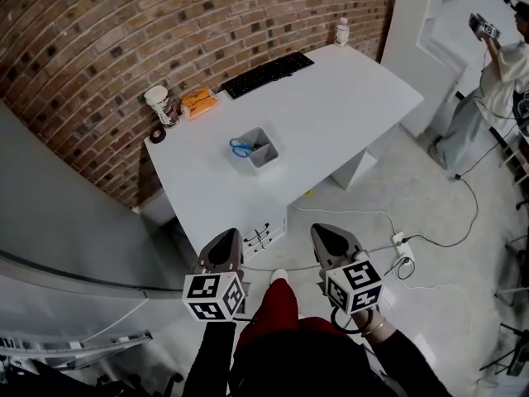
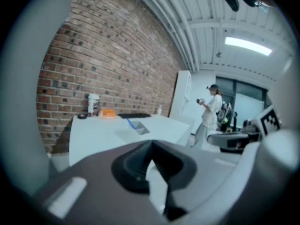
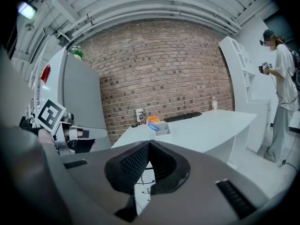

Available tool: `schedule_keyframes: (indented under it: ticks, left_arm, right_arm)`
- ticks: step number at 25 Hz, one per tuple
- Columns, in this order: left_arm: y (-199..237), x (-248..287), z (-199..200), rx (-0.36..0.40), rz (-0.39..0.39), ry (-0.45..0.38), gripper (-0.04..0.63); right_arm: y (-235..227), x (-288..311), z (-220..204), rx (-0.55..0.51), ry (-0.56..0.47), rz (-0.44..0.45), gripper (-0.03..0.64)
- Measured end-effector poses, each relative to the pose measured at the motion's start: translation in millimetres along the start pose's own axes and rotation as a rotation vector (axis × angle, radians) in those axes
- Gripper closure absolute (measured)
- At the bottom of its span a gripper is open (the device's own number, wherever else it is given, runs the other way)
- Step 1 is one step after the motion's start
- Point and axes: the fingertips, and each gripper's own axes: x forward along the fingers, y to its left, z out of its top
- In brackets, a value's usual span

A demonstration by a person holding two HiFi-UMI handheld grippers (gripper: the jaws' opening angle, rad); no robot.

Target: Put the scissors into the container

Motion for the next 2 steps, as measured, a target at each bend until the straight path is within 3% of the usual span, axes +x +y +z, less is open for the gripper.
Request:
schedule_keyframes:
  ticks: [2]
  left_arm:
    - [-1.6, -5.8, -2.5, -0.001, -0.001, -0.006, 0.592]
  right_arm:
    - [3.2, -5.8, -0.9, 0.002, -0.001, 0.004, 0.609]
